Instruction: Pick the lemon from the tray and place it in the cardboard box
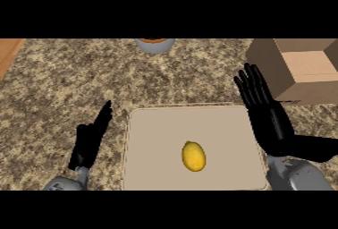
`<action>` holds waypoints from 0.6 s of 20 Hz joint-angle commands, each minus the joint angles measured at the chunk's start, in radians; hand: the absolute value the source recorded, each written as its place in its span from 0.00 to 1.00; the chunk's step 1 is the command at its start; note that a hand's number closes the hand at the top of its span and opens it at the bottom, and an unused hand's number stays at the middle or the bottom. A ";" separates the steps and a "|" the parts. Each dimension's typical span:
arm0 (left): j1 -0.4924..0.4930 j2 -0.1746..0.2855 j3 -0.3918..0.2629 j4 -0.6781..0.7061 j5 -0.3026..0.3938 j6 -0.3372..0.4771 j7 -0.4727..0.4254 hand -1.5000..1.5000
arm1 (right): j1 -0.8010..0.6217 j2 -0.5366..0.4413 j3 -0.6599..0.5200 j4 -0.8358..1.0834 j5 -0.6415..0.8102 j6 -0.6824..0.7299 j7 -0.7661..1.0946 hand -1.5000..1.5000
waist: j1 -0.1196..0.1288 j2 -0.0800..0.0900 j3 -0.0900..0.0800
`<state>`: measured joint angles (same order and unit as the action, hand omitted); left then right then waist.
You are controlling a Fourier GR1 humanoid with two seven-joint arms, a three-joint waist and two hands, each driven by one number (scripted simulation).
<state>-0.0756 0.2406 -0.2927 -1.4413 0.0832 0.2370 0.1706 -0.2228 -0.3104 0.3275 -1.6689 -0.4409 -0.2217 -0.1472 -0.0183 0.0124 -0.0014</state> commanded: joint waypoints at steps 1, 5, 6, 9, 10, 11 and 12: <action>-0.036 0.025 0.017 -0.039 0.000 -0.047 0.014 0.50 | 0.040 0.036 0.051 -0.036 0.113 -0.143 0.083 0.00 | 0.015 -0.015 0.001; -0.109 0.082 0.010 -0.077 -0.019 -0.107 -0.091 0.50 | 0.185 0.077 0.145 0.097 0.292 -0.405 0.145 0.00 | -0.012 -0.019 -0.005; -0.115 0.068 -0.014 -0.101 -0.038 -0.094 -0.086 0.50 | 0.264 0.076 0.180 0.116 0.323 -0.446 0.161 0.00 | -0.034 -0.026 -0.006; -0.104 0.062 -0.012 -0.085 -0.031 -0.091 -0.080 0.50 | 0.239 -0.153 0.149 0.225 0.524 -0.444 0.114 0.00 | -0.052 -0.019 -0.028; -0.099 0.066 -0.013 -0.096 -0.025 -0.101 -0.085 0.50 | 0.277 -0.157 0.173 0.248 0.578 -0.495 0.125 0.00 | -0.049 -0.023 -0.023; -0.109 0.069 -0.016 -0.093 -0.029 -0.107 -0.085 0.50 | 0.287 -0.163 0.205 0.262 0.645 -0.535 0.131 0.00 | -0.046 -0.022 -0.020; -0.091 0.079 -0.013 -0.104 -0.017 -0.122 -0.097 0.50 | 0.309 -0.189 0.222 0.282 0.704 -0.567 0.147 0.00 | -0.033 -0.026 -0.020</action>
<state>-0.1666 0.3013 -0.3036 -1.5241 0.0602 0.1434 0.0941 0.0107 -0.4055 0.4808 -1.4834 0.0525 -0.6737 -0.0391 -0.0619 -0.0146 -0.0169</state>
